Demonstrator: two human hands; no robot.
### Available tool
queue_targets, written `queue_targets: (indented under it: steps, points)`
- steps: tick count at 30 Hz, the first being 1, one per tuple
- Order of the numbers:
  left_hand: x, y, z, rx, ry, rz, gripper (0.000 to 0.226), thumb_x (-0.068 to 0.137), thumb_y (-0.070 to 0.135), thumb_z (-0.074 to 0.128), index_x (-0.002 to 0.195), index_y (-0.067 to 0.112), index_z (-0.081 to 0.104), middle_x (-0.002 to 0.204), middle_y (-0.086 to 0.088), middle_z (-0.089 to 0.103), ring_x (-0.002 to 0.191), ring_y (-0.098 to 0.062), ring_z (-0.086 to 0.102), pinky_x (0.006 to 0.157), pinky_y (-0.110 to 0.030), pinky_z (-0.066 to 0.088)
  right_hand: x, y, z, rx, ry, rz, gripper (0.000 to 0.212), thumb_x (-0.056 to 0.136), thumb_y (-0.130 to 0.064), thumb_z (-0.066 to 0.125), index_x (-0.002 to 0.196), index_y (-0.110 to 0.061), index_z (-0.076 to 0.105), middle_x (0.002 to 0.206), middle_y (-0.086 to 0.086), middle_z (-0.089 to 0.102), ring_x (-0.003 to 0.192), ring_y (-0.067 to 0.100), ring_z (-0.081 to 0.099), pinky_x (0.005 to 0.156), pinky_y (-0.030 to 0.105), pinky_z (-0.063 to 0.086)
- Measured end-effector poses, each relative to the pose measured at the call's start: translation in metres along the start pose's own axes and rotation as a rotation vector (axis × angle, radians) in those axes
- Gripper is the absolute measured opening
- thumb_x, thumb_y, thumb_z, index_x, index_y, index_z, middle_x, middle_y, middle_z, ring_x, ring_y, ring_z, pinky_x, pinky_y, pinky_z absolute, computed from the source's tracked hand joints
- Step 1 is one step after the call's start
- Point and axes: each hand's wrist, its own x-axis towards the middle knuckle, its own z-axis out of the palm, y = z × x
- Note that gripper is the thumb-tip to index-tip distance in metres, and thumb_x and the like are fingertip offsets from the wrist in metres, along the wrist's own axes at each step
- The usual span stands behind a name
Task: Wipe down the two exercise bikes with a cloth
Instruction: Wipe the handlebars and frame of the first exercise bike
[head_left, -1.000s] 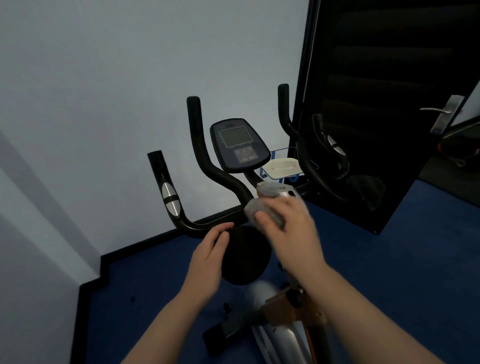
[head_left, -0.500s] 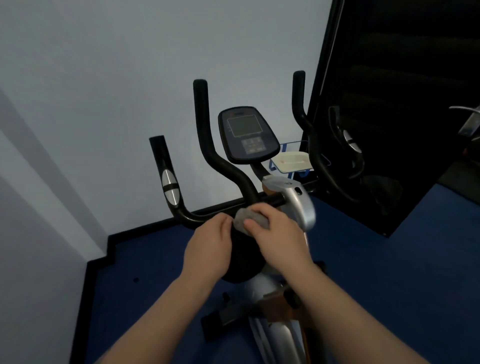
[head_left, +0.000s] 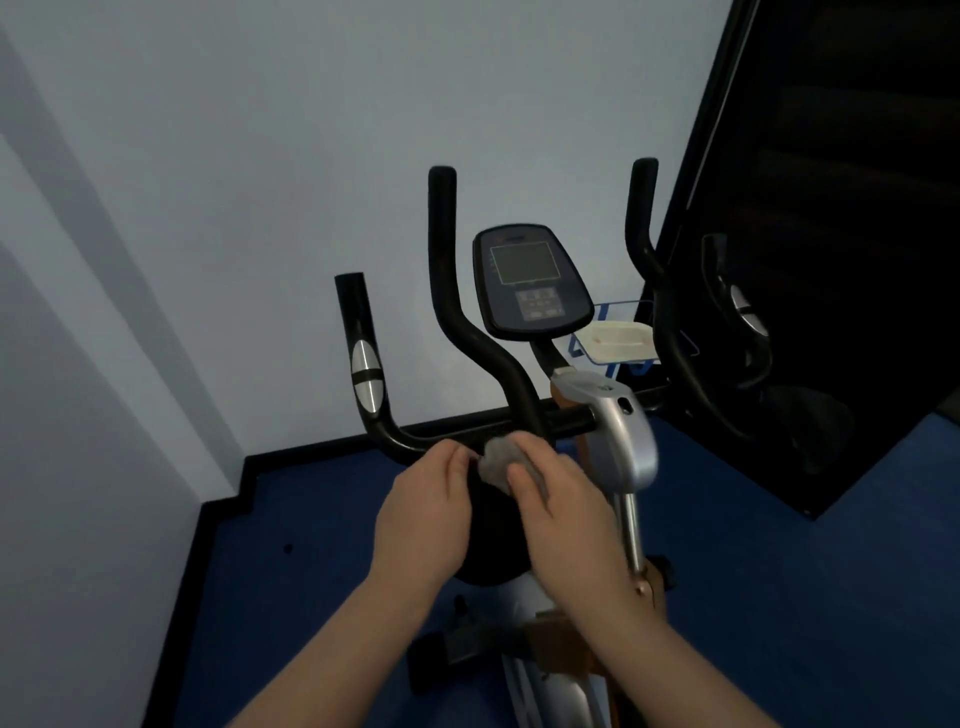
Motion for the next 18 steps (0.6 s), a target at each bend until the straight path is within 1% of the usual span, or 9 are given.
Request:
queue_targets:
  steps: [2,3,5,7,11,13,15,16,18]
  points:
    - [-0.002,0.000,0.001,0.008,0.023,0.003,0.031,0.102,0.036,0.035,0.085,0.035,0.061,0.075,0.013,0.064,0.072,0.001,0.059,0.064,-0.034,0.052,-0.002,0.004,-0.004,-0.014,-0.035,0.006,0.030,0.101,-0.041,0.037,0.129,-0.044,0.046,0.107,-0.011,0.058,0.097,0.007,0.058,0.085,0.038,0.050]
    - [-0.001,0.000,0.001,0.016,0.032,0.004,0.031,0.102,0.035,0.035,0.084,0.035,0.060,0.074,0.012,0.064,0.071,0.000,0.059,0.063,-0.034,0.051,0.007,0.004,-0.004,-0.058,-0.050,0.009,0.026,0.101,-0.041,0.036,0.124,-0.043,0.048,0.104,-0.010,0.060,0.095,0.010,0.059,0.083,0.039,0.050]
    - [0.001,-0.001,0.003,0.018,0.032,-0.009,0.031,0.102,0.034,0.036,0.080,0.030,0.058,0.071,0.008,0.062,0.065,-0.007,0.058,0.062,-0.038,0.050,0.024,-0.005,-0.003,-0.190,-0.089,0.023,0.021,0.102,-0.040,0.033,0.115,-0.038,0.050,0.100,-0.006,0.063,0.092,0.016,0.060,0.078,0.038,0.048]
    - [0.000,-0.001,0.003,0.013,0.033,-0.019,0.032,0.102,0.034,0.036,0.080,0.027,0.057,0.070,0.005,0.062,0.064,-0.010,0.058,0.063,-0.041,0.049,0.026,-0.008,-0.002,-0.207,-0.085,0.015,0.022,0.103,-0.040,0.032,0.113,-0.036,0.051,0.099,-0.005,0.064,0.091,0.017,0.060,0.079,0.038,0.048]
    - [-0.003,-0.002,0.002,0.007,0.036,-0.020,0.031,0.102,0.034,0.034,0.085,0.036,0.060,0.076,0.013,0.065,0.072,0.002,0.059,0.065,-0.030,0.051,-0.009,0.006,-0.006,-0.001,-0.013,0.031,0.029,0.101,-0.048,0.031,0.127,-0.046,0.043,0.105,-0.014,0.062,0.094,0.007,0.061,0.083,0.040,0.052]
    - [-0.003,-0.003,0.003,-0.024,0.028,-0.030,0.032,0.103,0.032,0.035,0.087,0.038,0.062,0.080,0.015,0.066,0.076,0.005,0.059,0.067,-0.026,0.051,-0.006,0.012,-0.007,-0.020,-0.027,0.024,0.026,0.100,-0.048,0.030,0.123,-0.048,0.041,0.103,-0.015,0.062,0.092,0.007,0.061,0.081,0.039,0.052]
    - [-0.002,-0.003,0.003,-0.060,0.019,-0.041,0.032,0.104,0.030,0.036,0.087,0.040,0.062,0.085,0.015,0.066,0.079,0.007,0.058,0.067,-0.016,0.047,0.006,0.008,-0.005,-0.058,-0.048,0.021,0.018,0.102,-0.043,0.031,0.114,-0.045,0.044,0.095,-0.013,0.062,0.087,0.010,0.061,0.078,0.039,0.052]
    - [-0.002,-0.002,0.002,-0.072,0.022,-0.038,0.033,0.104,0.030,0.036,0.086,0.042,0.062,0.085,0.016,0.066,0.080,0.009,0.058,0.065,-0.011,0.044,0.009,0.005,-0.002,-0.052,-0.034,0.021,0.018,0.103,-0.042,0.031,0.113,-0.043,0.046,0.094,-0.013,0.062,0.086,0.010,0.061,0.077,0.039,0.051]
    - [-0.002,-0.002,0.003,-0.088,0.028,-0.037,0.033,0.104,0.030,0.037,0.085,0.042,0.061,0.086,0.016,0.067,0.081,0.009,0.058,0.064,-0.009,0.043,0.004,0.004,0.006,0.055,0.047,0.030,0.021,0.102,-0.043,0.032,0.114,-0.045,0.048,0.099,-0.015,0.061,0.090,0.005,0.060,0.080,0.037,0.051]
